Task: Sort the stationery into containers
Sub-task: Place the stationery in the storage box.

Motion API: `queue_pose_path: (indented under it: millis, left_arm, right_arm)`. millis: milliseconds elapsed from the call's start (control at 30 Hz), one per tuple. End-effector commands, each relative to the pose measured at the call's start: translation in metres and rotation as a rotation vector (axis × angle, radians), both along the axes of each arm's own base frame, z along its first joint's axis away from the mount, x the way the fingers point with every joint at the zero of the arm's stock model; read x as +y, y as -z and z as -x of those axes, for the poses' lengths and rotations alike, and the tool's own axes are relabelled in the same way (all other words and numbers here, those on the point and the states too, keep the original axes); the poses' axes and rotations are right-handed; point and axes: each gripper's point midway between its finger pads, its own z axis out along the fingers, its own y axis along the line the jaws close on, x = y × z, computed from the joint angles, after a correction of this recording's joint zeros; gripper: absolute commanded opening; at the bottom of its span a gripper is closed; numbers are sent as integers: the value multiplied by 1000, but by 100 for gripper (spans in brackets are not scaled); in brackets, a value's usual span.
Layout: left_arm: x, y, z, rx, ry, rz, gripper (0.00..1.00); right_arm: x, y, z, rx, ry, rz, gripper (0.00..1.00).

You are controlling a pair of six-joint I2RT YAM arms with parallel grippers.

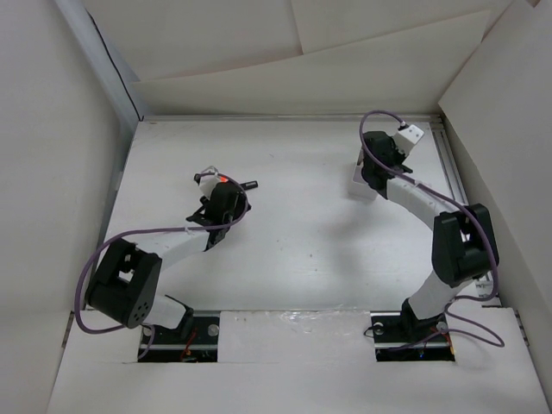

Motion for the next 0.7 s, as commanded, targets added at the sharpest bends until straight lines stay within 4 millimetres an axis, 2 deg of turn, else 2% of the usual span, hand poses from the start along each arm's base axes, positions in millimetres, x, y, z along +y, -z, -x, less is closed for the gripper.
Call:
queue_pose_path:
  millis: [0, 33, 133, 333, 433, 500, 667]
  left_arm:
    - [9, -15, -5, -50, -54, 18, 53]
    - [9, -15, -5, -50, -54, 18, 53]
    - [15, -12, -10, -37, -74, 32, 53]
    - [31, 9, -13, 21, -103, 70, 53]
    - [30, 5, -16, 1, -102, 79, 53]
    - [31, 11, -14, 19, -103, 71, 53]
    - [33, 4, -19, 5, -120, 62, 53]
  right_arm:
    - [5, -15, -8, -41, 30, 18, 7]
    - [6, -19, -10, -56, 33, 8, 9]
    - [10, -14, -11, -45, 24, 12, 9]
    - [12, -15, -12, -55, 37, 17, 10]
    - [11, -16, -11, -56, 45, 21, 18]
    - [11, -16, -11, -56, 45, 21, 22]
    - [15, -16, -11, -56, 35, 21, 21]
